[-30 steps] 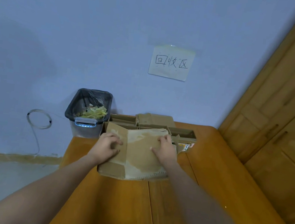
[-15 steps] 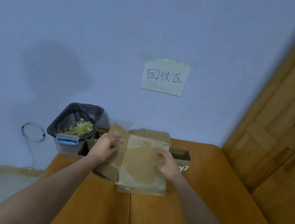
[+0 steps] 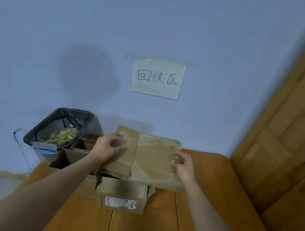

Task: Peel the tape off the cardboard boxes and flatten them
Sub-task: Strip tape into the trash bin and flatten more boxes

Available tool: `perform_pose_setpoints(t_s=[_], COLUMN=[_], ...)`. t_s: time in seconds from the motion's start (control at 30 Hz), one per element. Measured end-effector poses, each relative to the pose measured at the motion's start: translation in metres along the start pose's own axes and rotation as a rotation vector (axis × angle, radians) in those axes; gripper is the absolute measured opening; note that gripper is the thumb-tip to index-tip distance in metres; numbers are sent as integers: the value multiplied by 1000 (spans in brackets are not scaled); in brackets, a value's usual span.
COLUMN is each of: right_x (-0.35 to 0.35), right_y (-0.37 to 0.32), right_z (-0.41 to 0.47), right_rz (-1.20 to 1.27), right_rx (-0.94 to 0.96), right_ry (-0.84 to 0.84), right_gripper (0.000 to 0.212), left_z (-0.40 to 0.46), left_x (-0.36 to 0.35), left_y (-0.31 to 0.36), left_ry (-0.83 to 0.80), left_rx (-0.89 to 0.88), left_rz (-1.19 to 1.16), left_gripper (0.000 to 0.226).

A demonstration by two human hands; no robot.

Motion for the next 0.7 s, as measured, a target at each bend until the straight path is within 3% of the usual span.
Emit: perform_pose_setpoints(t_s=[0.3, 0.57, 0.7], right_x=[-9, -36, -53], right_y=[-16, -6, -10], right_z=[57, 90, 121], right_rz=[-68, -229, -433], right_rx=[153, 172, 250], right_ry=[8, 33, -124], right_gripper=[35, 27, 35], left_z=[14, 68, 111], left_x=[-34, -55, -66], left_y=[3, -18, -20], left_ry=[-106, -118, -190], left_rx=[-9, 131, 78], left_rz=[29, -41, 67], left_gripper=[26, 32, 48])
Point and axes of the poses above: each hand's wrist, its own z-axis towards the middle knuckle, its own x-axis out of the back of the hand, y = z × x, the point moved 3 cm from there along z, towards the middle knuckle, and after that the axes turned 11 degrees about y, right-handed, at the moved point
